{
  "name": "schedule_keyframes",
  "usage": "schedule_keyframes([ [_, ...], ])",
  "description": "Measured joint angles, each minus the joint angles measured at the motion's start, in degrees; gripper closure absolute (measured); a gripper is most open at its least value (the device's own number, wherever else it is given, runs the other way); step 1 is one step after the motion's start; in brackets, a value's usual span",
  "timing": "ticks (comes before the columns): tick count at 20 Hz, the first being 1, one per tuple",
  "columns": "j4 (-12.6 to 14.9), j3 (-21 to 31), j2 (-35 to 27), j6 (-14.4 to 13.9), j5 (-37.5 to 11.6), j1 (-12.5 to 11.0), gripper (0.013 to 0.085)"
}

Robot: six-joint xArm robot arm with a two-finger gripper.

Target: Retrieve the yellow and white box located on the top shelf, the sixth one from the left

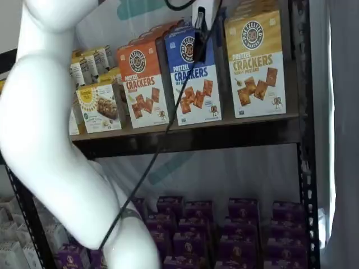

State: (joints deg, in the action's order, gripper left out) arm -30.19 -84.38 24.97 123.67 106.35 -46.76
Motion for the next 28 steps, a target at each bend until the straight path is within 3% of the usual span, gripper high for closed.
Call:
schedule_keyframes([
  [7,-7.4,1.23,0.76,0.81,-4.31,-3.86,0.013],
  [12,-10.86,6.98,3.98,3.39,-14.83,-3.82,0.013],
  [16,-11.55,8.18,4.11,5.02,-20.17,-3.04,0.013],
  [19,-10.32,6.81,2.56,5.97,-22.3,-2.21,0.013],
  [21,-7.85,5.0,0.96,6.31,-22.7,-1.23,0.013],
  [28,-0.97,-3.05,-5.76,4.98,-19.92,1.35,0.013],
])
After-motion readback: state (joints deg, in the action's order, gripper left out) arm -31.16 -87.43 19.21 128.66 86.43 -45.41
